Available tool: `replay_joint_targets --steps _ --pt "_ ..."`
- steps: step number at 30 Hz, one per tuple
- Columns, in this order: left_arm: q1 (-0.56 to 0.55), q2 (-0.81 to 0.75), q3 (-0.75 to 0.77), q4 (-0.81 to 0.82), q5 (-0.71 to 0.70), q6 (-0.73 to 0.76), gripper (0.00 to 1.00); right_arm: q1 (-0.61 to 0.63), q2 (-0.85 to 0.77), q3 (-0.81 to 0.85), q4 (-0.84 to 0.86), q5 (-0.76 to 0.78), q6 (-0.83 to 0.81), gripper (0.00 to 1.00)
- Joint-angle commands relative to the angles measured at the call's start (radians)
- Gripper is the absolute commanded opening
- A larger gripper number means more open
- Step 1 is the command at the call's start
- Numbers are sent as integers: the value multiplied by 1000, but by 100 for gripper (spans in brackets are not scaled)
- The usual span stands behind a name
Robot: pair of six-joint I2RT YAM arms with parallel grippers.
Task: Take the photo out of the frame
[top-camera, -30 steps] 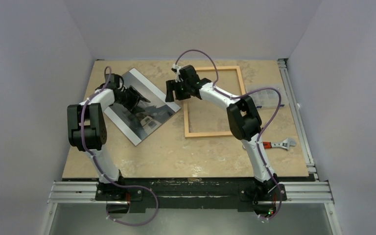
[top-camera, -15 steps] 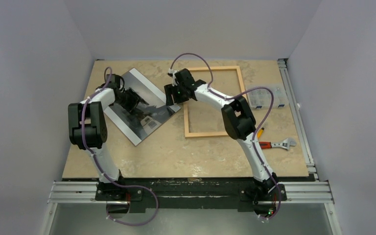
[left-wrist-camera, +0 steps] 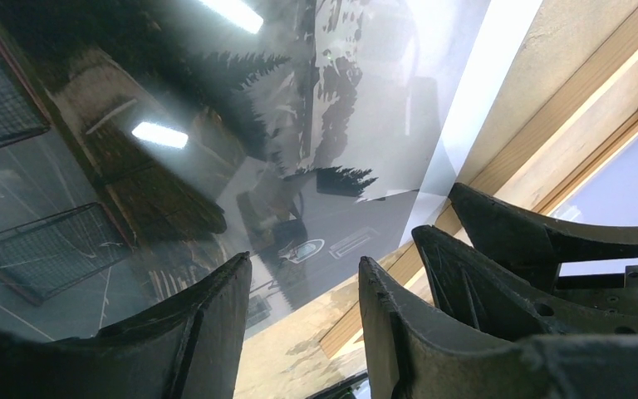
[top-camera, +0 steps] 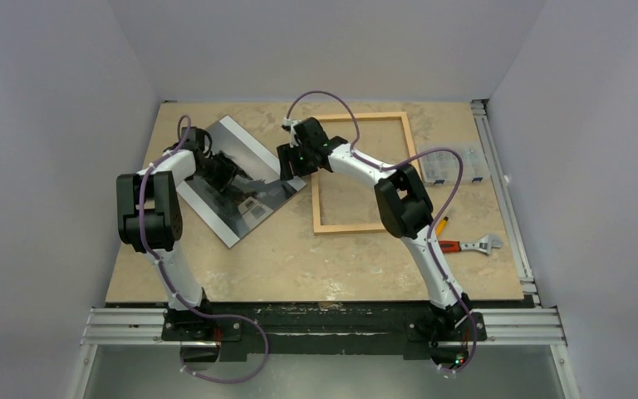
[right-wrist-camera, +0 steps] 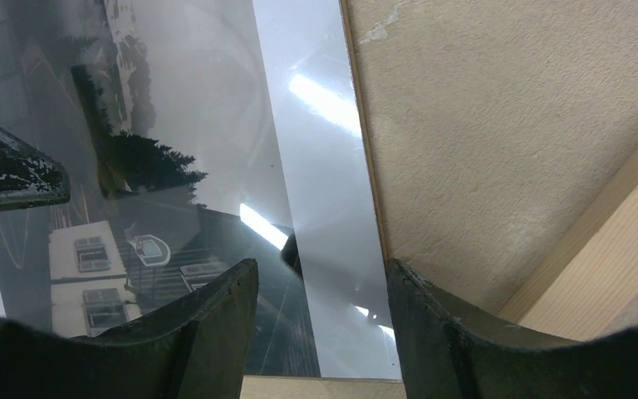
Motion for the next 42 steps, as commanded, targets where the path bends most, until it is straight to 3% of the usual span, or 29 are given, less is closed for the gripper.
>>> replay_joint_targets --steps 1,35,42 --pt "3 2 31 4 -2 -6 48 10 -59 -15 27 -21 11 57" --pt "-6 -82 58 32 23 55 54 12 -131 -94 101 -138 66 56" --pt "-7 -49 72 16 34 60 54 13 -134 -90 33 14 47 64"
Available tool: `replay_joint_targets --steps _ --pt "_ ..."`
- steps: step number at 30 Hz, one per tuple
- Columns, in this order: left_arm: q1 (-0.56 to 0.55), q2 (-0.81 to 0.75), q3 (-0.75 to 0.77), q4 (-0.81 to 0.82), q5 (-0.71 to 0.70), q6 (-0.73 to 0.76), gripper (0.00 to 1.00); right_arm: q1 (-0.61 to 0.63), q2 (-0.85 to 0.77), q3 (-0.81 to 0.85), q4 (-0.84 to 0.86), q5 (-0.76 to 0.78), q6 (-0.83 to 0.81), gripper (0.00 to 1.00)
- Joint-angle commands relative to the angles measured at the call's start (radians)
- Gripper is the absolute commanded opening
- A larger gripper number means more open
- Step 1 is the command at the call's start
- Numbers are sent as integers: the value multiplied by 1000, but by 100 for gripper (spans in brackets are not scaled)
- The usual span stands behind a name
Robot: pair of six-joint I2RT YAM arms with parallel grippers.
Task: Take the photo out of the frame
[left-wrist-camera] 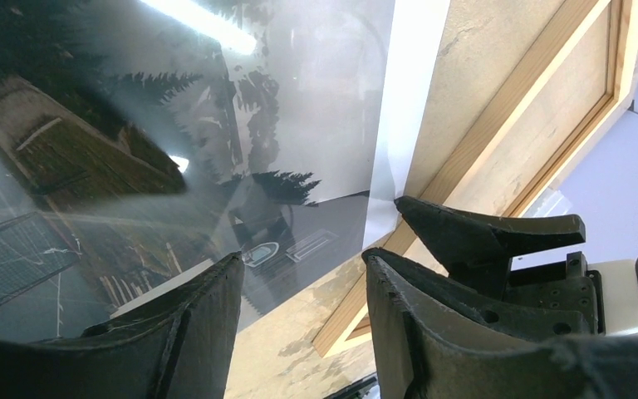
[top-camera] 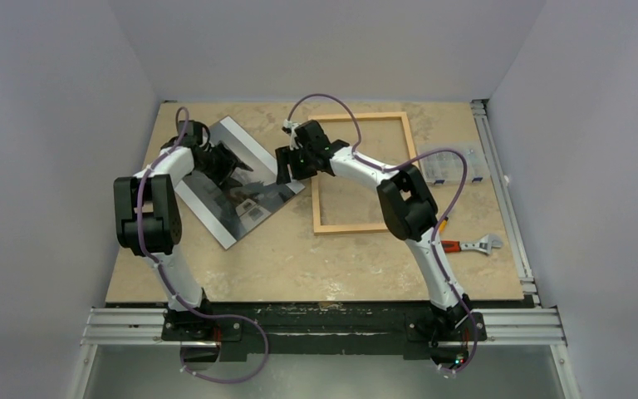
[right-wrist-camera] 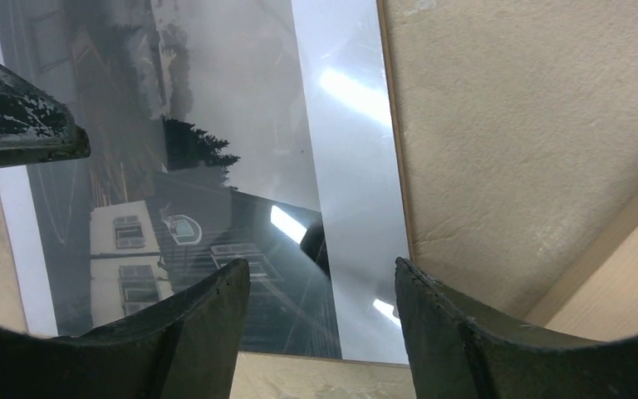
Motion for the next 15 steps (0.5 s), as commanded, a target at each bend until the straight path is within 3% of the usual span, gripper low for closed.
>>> replay_joint_targets --steps 1,5,10,15 --pt "-4 -9 45 -4 22 30 54 7 -73 16 -47 84 -11 65" --pt "-9 17 69 -44 14 61 60 14 -67 21 -75 125 -31 67" --pt "-53 6 165 -191 -170 211 61 21 -72 6 -51 107 -31 69" --pt "-61 55 183 -241 -160 233 54 22 -80 -7 -37 84 -25 67"
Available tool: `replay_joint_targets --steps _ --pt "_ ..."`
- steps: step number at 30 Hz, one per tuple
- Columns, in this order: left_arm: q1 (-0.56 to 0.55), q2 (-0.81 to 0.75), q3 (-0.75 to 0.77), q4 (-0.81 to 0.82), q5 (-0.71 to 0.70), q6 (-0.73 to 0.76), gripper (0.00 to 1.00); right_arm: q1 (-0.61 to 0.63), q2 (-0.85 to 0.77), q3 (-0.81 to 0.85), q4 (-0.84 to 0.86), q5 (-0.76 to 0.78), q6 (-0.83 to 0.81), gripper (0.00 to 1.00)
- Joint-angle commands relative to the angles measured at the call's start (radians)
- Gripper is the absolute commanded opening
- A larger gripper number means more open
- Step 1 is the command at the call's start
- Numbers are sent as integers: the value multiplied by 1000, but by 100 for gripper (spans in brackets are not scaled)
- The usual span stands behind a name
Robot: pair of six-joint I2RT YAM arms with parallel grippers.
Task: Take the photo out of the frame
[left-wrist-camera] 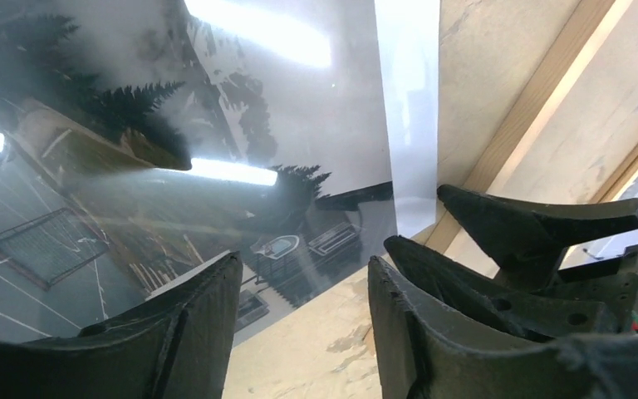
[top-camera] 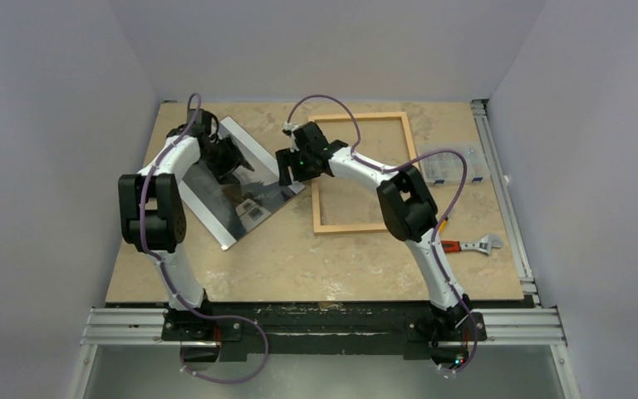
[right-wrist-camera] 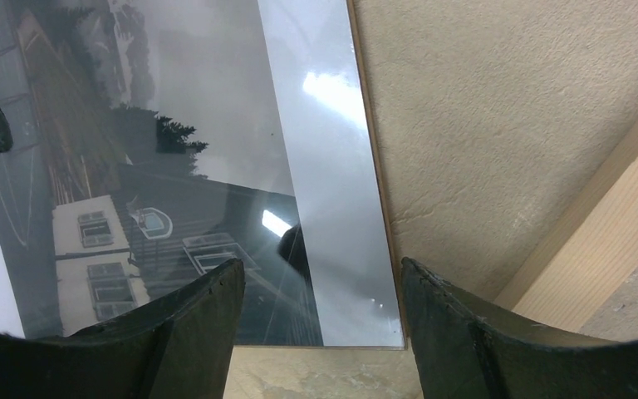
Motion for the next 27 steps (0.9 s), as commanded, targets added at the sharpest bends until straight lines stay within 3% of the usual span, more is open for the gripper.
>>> replay_joint_targets --steps 1,4,16,22,27 --pt "-8 45 45 -91 -32 73 51 9 -78 -14 26 -14 -7 67" --pt "-8 56 48 -97 -31 67 47 10 -100 -33 40 -25 1 66" --pt "-12 -9 37 -78 -73 76 48 24 -115 -67 85 -100 37 65" --pt "-20 -22 39 -80 -79 101 58 25 -91 -38 27 38 -5 69" --pt "-56 -7 44 -85 -71 109 65 30 -50 -1 -11 36 -32 70"
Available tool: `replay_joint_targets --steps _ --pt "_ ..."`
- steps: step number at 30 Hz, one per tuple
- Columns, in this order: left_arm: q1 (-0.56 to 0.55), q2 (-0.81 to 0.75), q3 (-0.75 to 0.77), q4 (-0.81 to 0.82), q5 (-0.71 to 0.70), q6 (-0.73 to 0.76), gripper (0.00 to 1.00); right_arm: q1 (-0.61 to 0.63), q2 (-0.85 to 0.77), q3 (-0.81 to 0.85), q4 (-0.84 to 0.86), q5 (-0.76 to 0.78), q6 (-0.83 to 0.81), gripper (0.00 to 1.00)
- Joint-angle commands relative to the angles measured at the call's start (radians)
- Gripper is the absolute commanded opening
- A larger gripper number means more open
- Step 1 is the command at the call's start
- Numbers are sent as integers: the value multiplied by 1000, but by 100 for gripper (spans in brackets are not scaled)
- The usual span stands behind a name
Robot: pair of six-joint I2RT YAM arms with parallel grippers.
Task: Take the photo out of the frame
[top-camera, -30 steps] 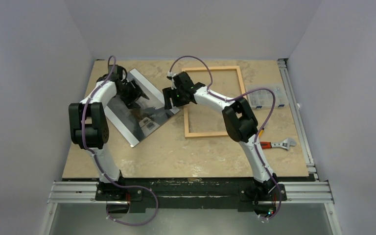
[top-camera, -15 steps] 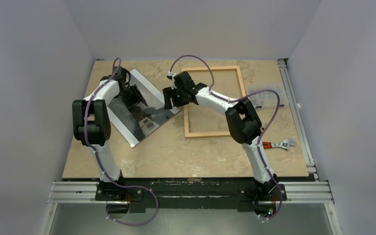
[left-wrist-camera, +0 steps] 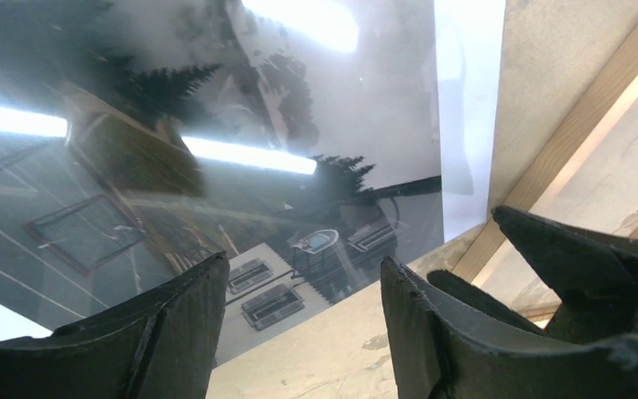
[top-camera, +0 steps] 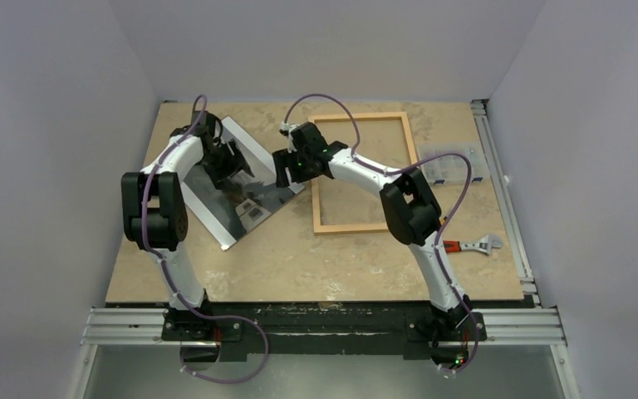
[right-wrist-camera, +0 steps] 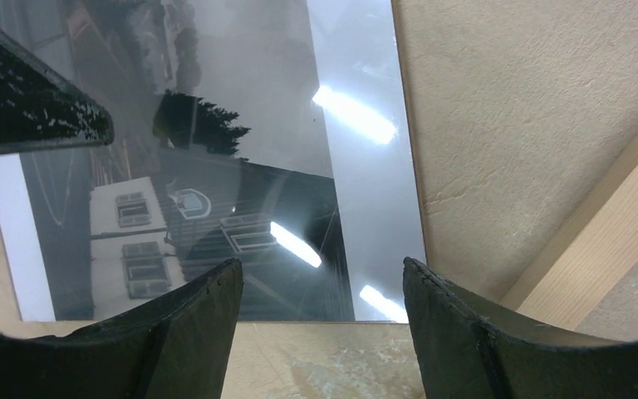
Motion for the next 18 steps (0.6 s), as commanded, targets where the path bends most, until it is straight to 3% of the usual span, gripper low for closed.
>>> replay_joint_targets --steps 1,6,18 --pt "-39 -25 16 8 15 26 66 8 13 47 -22 29 -34 70" --pt "-46 -4 -38 82 115 -48 59 16 16 42 -5 -2 -29 69" --pt "-63 -66 -227 255 38 -210 58 14 -40 -36 73 -102 2 69"
